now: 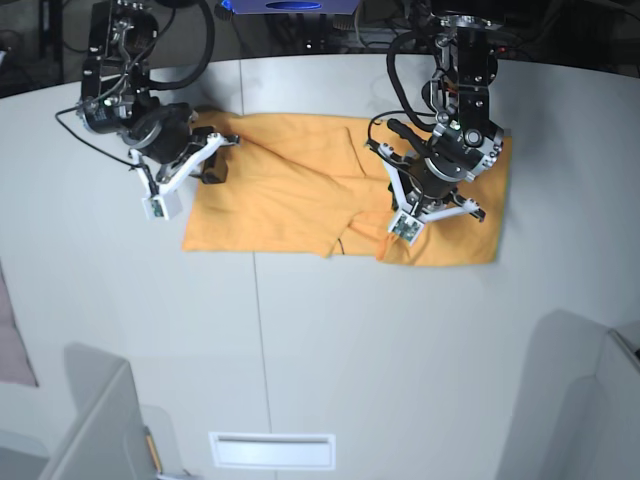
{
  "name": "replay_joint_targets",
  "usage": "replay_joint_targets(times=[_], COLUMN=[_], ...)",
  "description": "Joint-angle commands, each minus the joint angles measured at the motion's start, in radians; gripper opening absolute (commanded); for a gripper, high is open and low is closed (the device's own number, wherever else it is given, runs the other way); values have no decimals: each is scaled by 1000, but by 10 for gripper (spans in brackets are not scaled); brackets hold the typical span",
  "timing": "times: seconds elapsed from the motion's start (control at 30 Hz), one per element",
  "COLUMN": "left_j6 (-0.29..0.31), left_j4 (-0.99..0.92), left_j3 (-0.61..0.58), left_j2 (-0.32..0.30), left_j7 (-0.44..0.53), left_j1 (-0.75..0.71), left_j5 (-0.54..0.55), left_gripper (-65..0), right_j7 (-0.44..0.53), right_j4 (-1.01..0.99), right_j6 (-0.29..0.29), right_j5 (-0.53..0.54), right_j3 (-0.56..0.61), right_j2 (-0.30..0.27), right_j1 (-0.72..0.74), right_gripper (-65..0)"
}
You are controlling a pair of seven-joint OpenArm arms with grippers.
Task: Fold the T-shirt properly
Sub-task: 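Carry the strip end held by the left gripper toward the right gripper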
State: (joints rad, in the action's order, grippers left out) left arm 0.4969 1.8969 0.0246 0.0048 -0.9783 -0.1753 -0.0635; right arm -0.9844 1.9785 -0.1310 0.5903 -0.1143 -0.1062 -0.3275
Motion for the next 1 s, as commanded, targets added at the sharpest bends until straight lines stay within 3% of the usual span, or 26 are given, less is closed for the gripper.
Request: replay_joint_targets(times=[0.0,0.97], left_j6=[-2,-1], left_j4=[17,17], left_j3=[-1,-4], left_j2=[1,1], left_j7=[14,12], left_j1=[7,-5], left_j5=[6,11], left_gripper=[-650,-650], right_j7=[17,17], right_j4=[17,17], right_j6=[-5,-5], right_j5=[10,10], right_j3=[-5,-5], right_j2=[-3,-2], right_j1=[6,1], right_gripper=[-650,-650])
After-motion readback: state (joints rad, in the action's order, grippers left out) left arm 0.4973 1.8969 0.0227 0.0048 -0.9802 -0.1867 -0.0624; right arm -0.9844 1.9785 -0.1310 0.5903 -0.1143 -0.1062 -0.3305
